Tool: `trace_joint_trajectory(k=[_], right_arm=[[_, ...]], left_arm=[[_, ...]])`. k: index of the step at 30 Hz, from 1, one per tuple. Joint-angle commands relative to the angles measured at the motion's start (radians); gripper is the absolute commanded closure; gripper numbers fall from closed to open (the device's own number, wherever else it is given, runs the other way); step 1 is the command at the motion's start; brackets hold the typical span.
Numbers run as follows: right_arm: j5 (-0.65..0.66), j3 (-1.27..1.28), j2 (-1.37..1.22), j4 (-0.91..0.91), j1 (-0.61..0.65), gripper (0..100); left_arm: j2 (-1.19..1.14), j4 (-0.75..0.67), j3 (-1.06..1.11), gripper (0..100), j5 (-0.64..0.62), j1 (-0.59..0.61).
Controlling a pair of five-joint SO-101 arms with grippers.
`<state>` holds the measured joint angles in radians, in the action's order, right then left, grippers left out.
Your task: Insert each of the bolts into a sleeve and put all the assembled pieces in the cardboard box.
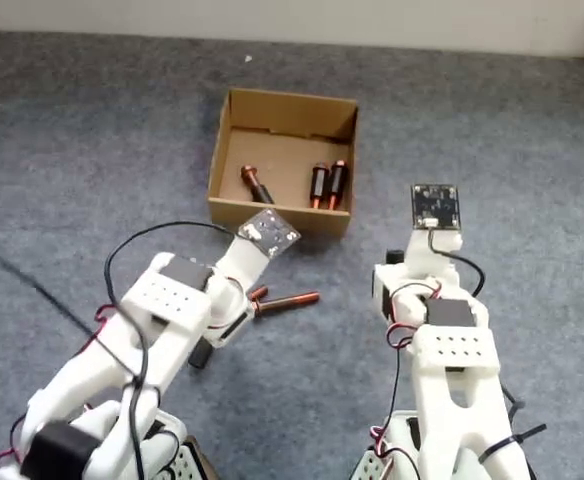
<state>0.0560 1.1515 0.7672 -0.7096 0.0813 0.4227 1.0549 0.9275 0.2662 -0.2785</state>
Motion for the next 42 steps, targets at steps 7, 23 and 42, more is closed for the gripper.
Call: trace_joint_trajectory(k=[7,23,42], right_arm=[[0.0,0.001,0.022,0.053,-0.007,99.3],[0.002,0.001,0.022,0.053,-0.005,99.3],[0.002,0.002,0.022,0.054,-0.004,99.3]], left_arm=[[-0.334,-0.052,-0.197,91,0.011,0.117],[-0.404,0.058,-0.378,99,0.588,0.231],[-0.404,0.279,-0.647,85,1.01,0.352]])
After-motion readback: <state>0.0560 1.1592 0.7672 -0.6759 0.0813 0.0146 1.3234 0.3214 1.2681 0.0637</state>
